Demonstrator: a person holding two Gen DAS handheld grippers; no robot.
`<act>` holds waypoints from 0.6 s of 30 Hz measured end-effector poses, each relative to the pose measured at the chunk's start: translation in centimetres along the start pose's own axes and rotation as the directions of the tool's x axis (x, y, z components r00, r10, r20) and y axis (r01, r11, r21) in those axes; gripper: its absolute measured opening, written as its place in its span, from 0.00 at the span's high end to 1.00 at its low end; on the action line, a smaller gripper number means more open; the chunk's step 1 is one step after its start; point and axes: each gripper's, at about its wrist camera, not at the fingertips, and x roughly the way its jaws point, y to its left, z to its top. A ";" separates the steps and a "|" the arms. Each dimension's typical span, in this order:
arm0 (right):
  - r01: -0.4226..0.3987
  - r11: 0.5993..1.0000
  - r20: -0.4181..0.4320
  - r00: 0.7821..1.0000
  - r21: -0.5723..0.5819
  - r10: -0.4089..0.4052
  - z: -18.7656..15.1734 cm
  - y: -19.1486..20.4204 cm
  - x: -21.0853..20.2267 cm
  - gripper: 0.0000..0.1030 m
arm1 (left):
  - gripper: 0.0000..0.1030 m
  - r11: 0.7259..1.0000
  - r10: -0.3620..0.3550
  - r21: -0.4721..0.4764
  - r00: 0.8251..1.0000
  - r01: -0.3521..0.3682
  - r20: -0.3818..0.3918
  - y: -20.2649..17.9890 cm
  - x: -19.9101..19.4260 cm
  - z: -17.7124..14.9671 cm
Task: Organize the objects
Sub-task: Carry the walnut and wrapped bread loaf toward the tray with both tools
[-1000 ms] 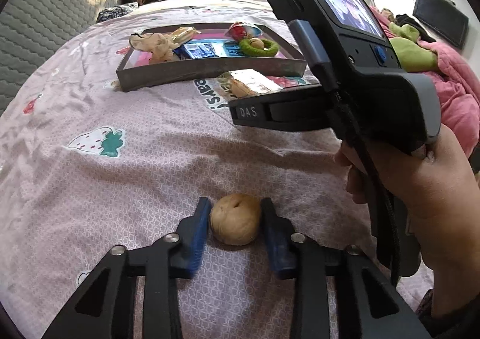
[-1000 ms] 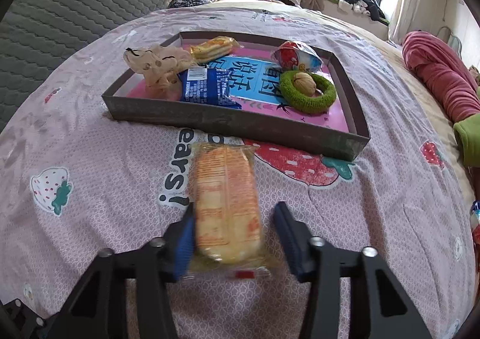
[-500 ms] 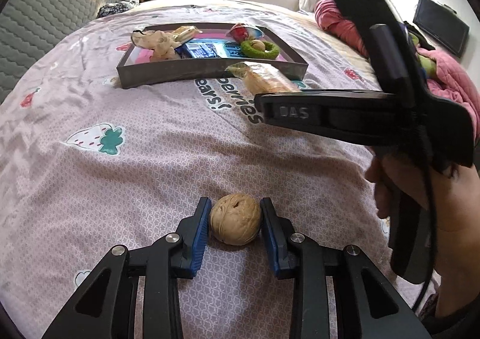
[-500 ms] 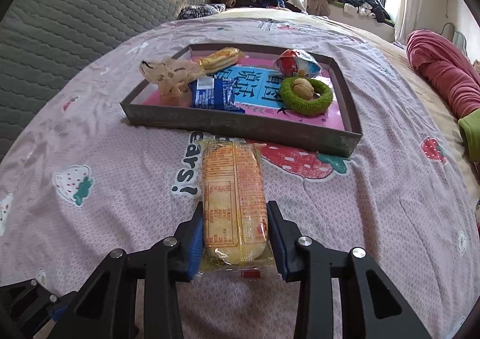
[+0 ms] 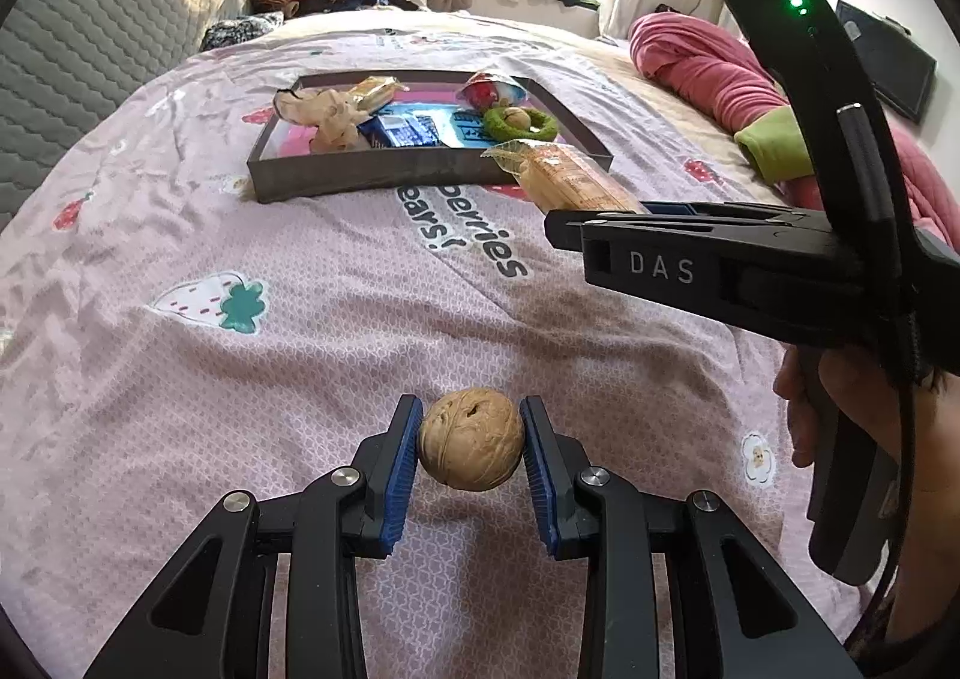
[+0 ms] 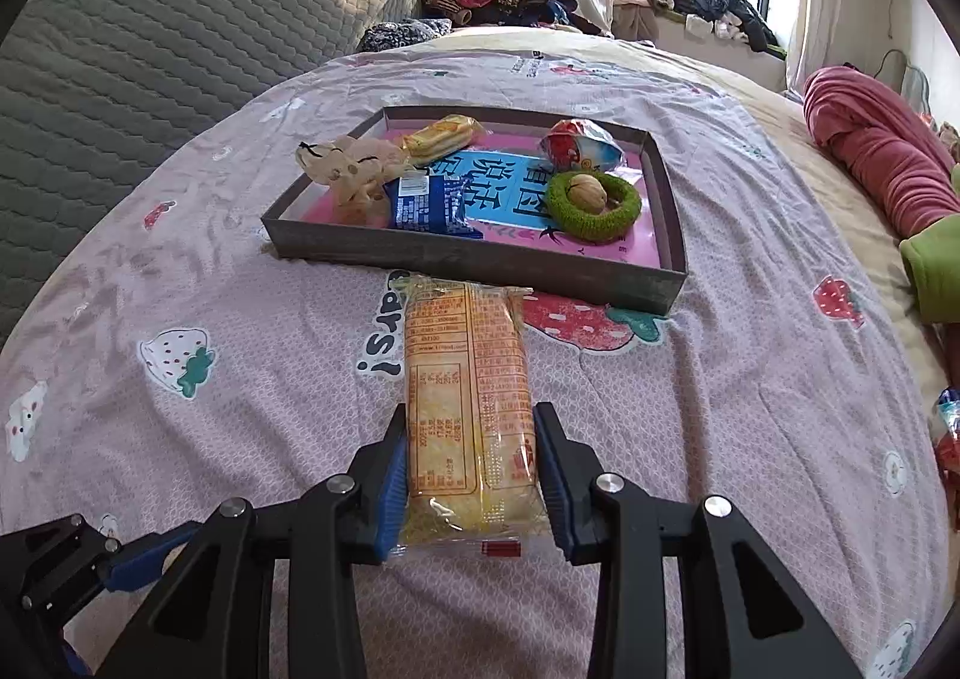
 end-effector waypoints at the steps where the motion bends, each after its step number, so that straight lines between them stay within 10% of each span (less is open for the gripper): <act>1: 0.002 1.000 0.003 1.000 -0.002 -0.002 0.1 0.0 -0.3 0.62 | 0.67 1.000 0.002 0.000 1.000 -0.002 0.005 0.0 -0.2 0.1; 18: 0.007 1.000 0.075 0.997 -0.001 -0.007 2.5 -0.7 -4.3 0.62 | 0.67 0.999 0.047 -0.018 0.998 -0.046 0.051 0.6 -2.1 4.3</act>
